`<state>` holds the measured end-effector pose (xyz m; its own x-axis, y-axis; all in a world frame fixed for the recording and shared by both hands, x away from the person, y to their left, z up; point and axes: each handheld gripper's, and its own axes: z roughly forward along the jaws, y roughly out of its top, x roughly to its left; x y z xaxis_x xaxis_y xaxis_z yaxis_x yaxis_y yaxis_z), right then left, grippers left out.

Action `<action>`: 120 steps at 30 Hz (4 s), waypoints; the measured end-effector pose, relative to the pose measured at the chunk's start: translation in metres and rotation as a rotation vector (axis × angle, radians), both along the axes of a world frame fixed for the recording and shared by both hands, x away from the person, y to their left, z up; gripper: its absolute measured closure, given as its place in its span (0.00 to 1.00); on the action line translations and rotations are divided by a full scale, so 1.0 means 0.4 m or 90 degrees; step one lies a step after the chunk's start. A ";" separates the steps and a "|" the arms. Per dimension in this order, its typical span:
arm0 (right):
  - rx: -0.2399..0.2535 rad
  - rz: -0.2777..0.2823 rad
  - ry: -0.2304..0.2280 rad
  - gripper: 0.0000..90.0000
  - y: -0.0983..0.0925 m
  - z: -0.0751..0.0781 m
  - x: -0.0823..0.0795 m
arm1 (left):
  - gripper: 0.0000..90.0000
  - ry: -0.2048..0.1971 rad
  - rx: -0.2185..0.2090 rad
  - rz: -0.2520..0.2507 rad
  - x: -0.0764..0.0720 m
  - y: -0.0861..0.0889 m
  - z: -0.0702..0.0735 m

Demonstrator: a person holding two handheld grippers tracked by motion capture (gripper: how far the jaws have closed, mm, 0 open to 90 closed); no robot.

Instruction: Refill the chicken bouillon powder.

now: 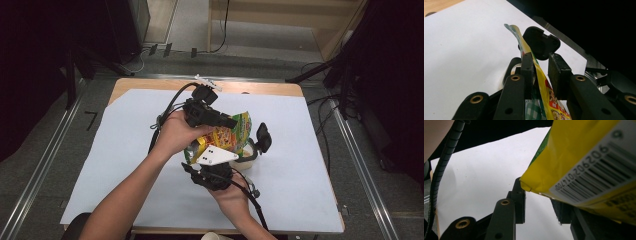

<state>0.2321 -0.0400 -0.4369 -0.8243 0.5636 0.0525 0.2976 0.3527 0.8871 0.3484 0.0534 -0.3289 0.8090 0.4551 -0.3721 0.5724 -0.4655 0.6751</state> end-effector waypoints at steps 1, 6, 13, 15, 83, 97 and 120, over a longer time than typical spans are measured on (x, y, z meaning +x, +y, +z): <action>0.000 -0.001 0.000 0.75 0.000 0.000 0.000 | 0.84 0.000 0.000 0.000 0.000 0.000 0.000; -0.002 -0.001 0.001 0.75 0.000 0.001 -0.001 | 0.84 0.001 0.000 0.001 0.000 0.000 0.000; -0.002 -0.001 0.000 0.75 0.000 0.000 -0.001 | 0.84 0.001 0.000 0.000 0.000 0.000 0.000; -0.002 -0.001 0.000 0.75 0.000 0.000 -0.001 | 0.84 0.001 0.000 0.000 0.000 0.000 0.000; 0.005 -0.003 0.005 0.75 -0.002 0.001 -0.001 | 0.84 -0.014 0.008 0.001 -0.005 -0.008 0.003; 0.005 -0.003 0.007 0.75 -0.003 0.001 -0.001 | 0.84 -0.013 0.003 0.004 -0.003 -0.006 0.002; -0.004 -0.005 -0.012 0.75 0.003 0.002 0.013 | 0.84 -0.041 0.001 0.018 -0.009 0.003 0.009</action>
